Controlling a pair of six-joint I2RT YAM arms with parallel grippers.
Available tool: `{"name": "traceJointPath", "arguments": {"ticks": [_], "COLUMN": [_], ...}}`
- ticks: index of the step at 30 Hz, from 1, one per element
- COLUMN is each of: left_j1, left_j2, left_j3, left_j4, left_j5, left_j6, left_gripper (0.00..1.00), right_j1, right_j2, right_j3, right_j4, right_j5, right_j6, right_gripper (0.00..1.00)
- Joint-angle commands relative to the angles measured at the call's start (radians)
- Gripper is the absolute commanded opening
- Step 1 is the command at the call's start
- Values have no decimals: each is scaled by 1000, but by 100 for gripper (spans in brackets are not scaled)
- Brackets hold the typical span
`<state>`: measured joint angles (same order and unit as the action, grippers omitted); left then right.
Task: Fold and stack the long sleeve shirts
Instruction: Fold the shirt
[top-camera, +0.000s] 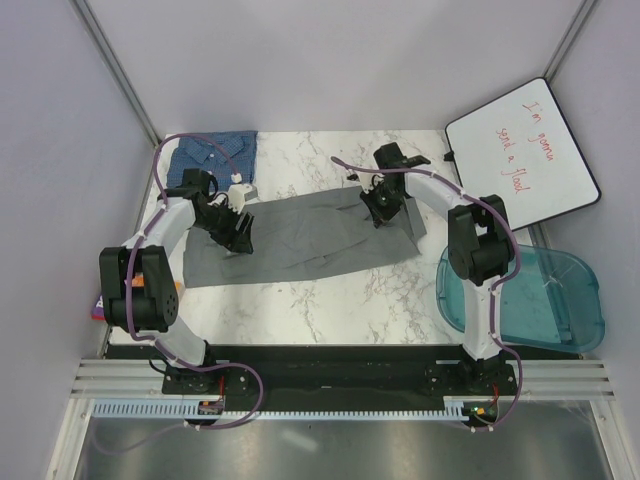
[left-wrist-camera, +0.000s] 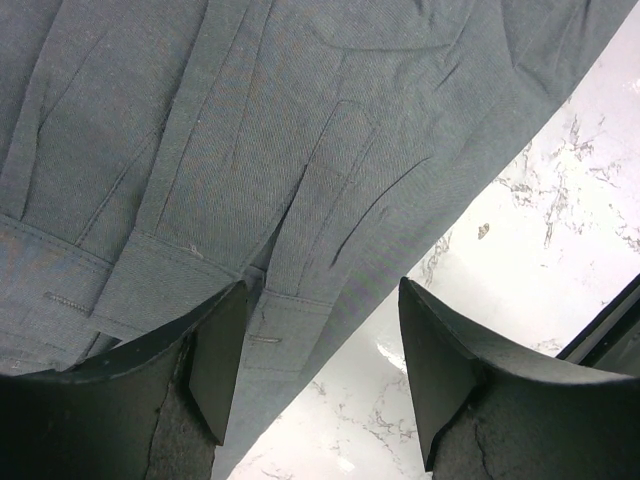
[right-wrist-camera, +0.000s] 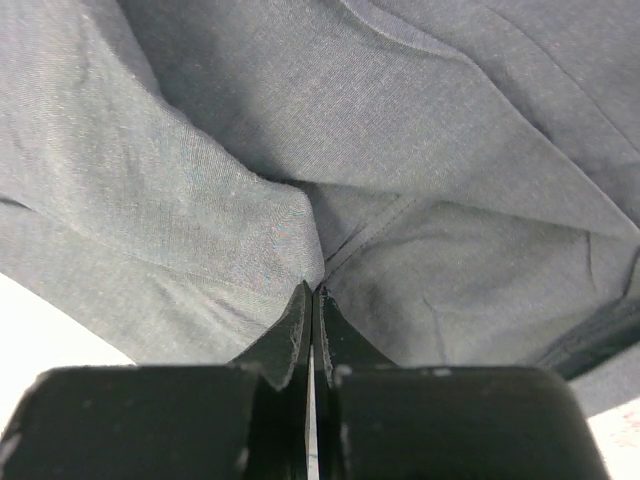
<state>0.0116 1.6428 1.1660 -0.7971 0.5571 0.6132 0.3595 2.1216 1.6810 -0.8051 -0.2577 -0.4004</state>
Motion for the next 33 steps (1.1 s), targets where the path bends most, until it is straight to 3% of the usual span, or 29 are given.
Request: {"name": "traceJointPath", "arguments": {"ticks": [1,5,10,12,19,21,24,27,30,33], "left_j1": [2,4,30,39,50,50,48,48,21,-80], "left_j2": [-9,-6,17,25,-9,-11,-2,15,49,74], "left_j3": [6,4,1,-5,-78,-89,-97,-115,-140,-195], "left_j4": [24,32,53,56,70,68,76,114,140,148], "left_j5": [-2,-28,-106,-123,-151,-152,-171,-204,-244,-319], "left_j6": [-20,-26,-46,-33,49,72,83,86,79,54], "left_gripper": [69,71,71,70,69,69,68,63,53,45], "right_j1": [-4,-4,-5,-5,-4,-5,-5,-5,-5,-4], "right_j2": [-8,29,49,75,207,258,219,123,32,-46], "right_j3": [66,49,14,20,207,282,352,324,274,208], "right_j4": [0,1,29,34,119,124,101,101,99,87], "right_j5": [-3,52,150,187,368,408,350,276,221,152], "right_j6": [-6,-25,-31,-29,-8,0,9,40,64,107], "right_gripper": [0,0,20,20,22,27,45,56,59,59]}}
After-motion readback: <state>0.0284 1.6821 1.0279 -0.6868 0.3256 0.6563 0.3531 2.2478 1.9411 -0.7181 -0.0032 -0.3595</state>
